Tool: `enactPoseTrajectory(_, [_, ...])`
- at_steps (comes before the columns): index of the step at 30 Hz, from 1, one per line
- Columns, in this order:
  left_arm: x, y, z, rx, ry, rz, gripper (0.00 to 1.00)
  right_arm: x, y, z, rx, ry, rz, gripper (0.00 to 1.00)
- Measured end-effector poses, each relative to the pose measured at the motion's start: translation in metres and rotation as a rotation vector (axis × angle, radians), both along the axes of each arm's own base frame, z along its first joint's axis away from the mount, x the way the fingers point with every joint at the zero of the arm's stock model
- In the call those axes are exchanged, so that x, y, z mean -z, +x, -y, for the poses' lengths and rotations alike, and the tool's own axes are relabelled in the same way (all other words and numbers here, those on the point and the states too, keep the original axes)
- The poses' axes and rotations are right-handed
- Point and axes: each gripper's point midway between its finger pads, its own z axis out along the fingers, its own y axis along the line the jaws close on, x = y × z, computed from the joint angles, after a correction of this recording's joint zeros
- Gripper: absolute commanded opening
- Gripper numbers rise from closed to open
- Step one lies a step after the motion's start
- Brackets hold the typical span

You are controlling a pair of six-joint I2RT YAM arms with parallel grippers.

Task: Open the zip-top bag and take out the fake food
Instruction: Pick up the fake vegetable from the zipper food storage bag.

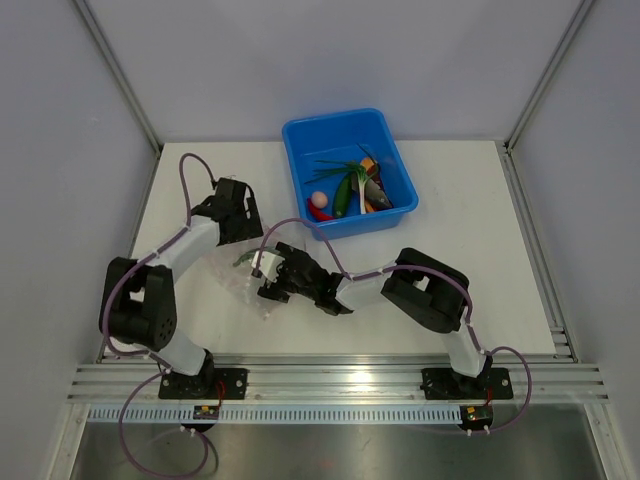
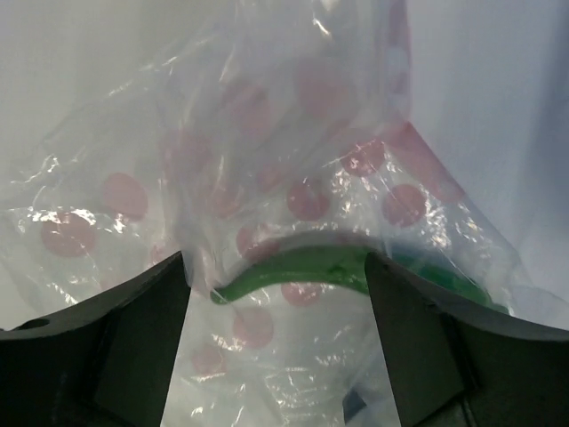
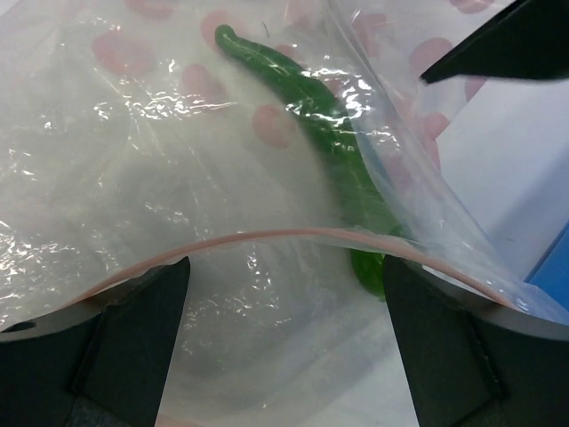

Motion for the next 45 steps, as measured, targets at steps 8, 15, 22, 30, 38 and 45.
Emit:
enactPoseTrajectory(8, [-0.067,-0.003,-0.001,-0.010,-0.053,0.192,0.84,0.000,-0.001,0.000,-0.003,0.001,-0.001,0.96])
enactPoseTrajectory(15, [-0.078,-0.012,0.000,-0.012,-0.076,0.216,0.86,0.000,-0.001,-0.001,-0.009,0.003,-0.003,0.96])
enactPoseTrajectory(22, [-0.063,-0.027,0.014,0.037,-0.104,0.183,0.83,-0.001,-0.001,-0.002,-0.010,0.008,-0.001,0.96])
enactPoseTrajectory(30, [-0.004,-0.028,0.027,0.080,-0.119,0.019,0.66,-0.001,-0.002,-0.003,-0.015,0.009,-0.003,0.97])
enactPoseTrajectory(38, [0.023,-0.023,0.035,0.100,-0.132,-0.057,0.58,-0.001,-0.002,-0.003,-0.017,0.010,-0.004,0.96])
enactPoseTrajectory(45, [0.030,-0.009,0.041,0.116,-0.133,-0.072,0.57,-0.001,-0.002,-0.003,-0.017,0.011,-0.004,0.96])
